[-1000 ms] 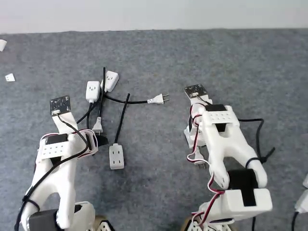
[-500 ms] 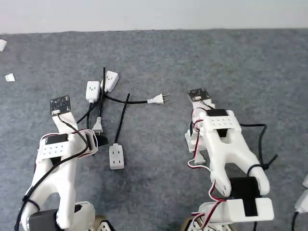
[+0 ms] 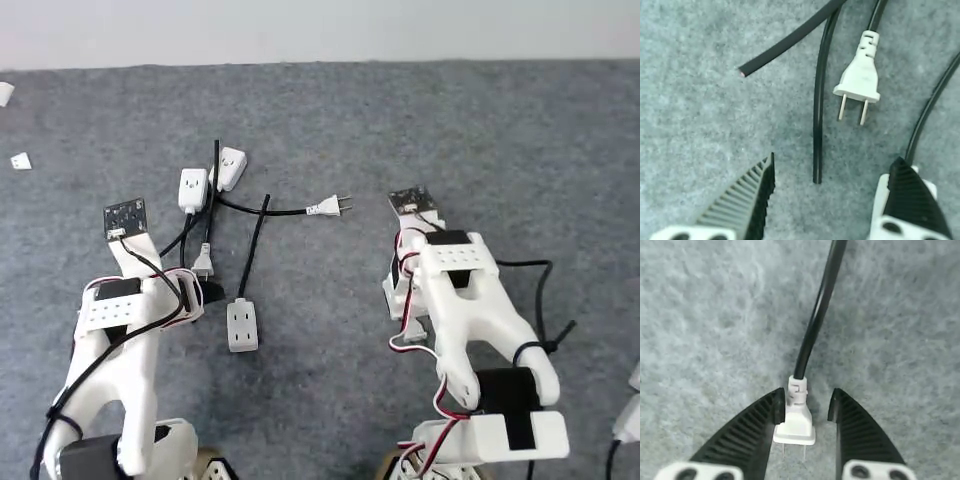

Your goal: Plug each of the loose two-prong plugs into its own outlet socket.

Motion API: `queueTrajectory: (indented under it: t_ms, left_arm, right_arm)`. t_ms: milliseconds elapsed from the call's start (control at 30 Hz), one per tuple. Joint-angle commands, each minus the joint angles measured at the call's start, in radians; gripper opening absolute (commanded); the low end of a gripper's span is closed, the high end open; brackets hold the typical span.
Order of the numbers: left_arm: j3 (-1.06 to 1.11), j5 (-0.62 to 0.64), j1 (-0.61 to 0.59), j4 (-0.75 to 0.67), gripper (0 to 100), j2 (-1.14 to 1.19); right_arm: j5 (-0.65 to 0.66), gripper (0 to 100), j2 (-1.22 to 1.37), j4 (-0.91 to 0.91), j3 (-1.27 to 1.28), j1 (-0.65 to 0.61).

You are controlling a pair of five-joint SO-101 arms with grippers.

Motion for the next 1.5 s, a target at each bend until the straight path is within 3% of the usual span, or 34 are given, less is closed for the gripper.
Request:
queueTrajectory:
  t_ms: [0, 700, 933, 1300, 1467]
  left_arm:
    - [-0.005, -0.011, -0.003, -0.021, 34, -0.029]
    - [-0.005, -0.011, -0.006, -0.018, 34, -0.029]
    - [-0.005, -0.011, -0.006, -0.020, 34, -0.029]
    - [-0.005, -0.011, -0.005, -0.020, 34, -0.029]
    - [-0.005, -0.011, -0.003, -0.020, 34, -0.029]
  right_arm:
    - [-0.003, 15.1, -0.033, -0.027, 0.012, -0.005]
    - [0.002, 15.0, -0.038, -0.085, 0.032, -0.045]
    - [0.046, 1.4, -0.033, -0.082, 0.032, 0.005]
    - [0.086, 3.5, -0.031, -0.079, 0.034, 0.015]
    - [0.121, 10.6, -0.044, -0.059, 0.031, 0.004]
